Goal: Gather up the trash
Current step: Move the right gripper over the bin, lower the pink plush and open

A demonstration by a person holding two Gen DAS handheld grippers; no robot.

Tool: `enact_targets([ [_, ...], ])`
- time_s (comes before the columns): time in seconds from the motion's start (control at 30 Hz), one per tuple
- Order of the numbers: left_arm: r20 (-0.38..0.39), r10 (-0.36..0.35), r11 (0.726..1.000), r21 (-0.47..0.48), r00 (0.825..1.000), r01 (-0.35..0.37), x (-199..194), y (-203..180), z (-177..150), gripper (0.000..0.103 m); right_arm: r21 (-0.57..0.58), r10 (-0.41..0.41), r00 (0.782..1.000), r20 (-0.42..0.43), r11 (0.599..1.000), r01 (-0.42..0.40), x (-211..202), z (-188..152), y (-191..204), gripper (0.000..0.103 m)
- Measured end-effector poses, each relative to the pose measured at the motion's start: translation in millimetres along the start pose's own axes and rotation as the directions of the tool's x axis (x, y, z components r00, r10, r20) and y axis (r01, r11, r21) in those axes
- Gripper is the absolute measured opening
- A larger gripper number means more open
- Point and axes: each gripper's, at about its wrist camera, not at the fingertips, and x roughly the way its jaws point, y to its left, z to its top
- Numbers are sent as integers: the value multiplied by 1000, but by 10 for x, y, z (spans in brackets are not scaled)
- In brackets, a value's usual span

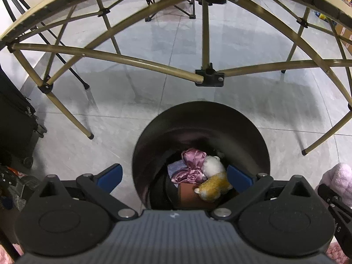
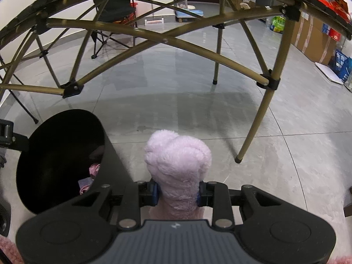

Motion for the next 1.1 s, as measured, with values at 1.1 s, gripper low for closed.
enact_targets([
  [1.1, 40, 70, 987, -151, 997, -64, -228, 1131, -283, 103, -131, 133, 991, 24, 983, -129, -203, 178, 1063, 28],
])
